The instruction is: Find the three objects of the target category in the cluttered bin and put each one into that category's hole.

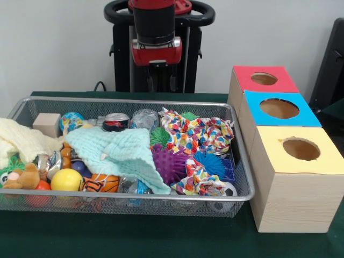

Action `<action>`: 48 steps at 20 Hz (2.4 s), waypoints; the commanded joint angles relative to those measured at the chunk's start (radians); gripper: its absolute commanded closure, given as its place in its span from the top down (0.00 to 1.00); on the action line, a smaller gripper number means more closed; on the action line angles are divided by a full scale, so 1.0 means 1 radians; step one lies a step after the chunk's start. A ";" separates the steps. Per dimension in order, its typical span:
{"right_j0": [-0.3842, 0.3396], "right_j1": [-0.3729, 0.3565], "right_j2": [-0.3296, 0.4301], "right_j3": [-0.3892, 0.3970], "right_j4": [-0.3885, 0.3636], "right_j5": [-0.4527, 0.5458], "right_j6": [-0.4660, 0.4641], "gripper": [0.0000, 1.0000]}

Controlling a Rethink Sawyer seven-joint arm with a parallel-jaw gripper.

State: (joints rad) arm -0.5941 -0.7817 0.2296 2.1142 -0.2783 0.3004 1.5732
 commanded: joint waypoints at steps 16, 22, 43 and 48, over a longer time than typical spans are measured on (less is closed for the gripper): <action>-0.066 0.110 0.137 -0.123 -0.108 0.054 -0.034 1.00; -0.079 0.031 0.173 -0.112 -0.078 0.137 -0.049 1.00; 0.004 0.002 0.102 -0.300 -0.163 0.242 0.041 1.00; 0.026 -0.016 0.065 -0.334 -0.181 0.219 0.055 1.00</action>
State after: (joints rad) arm -0.5834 -0.7763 0.3329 1.9125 -0.3980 0.5252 1.5732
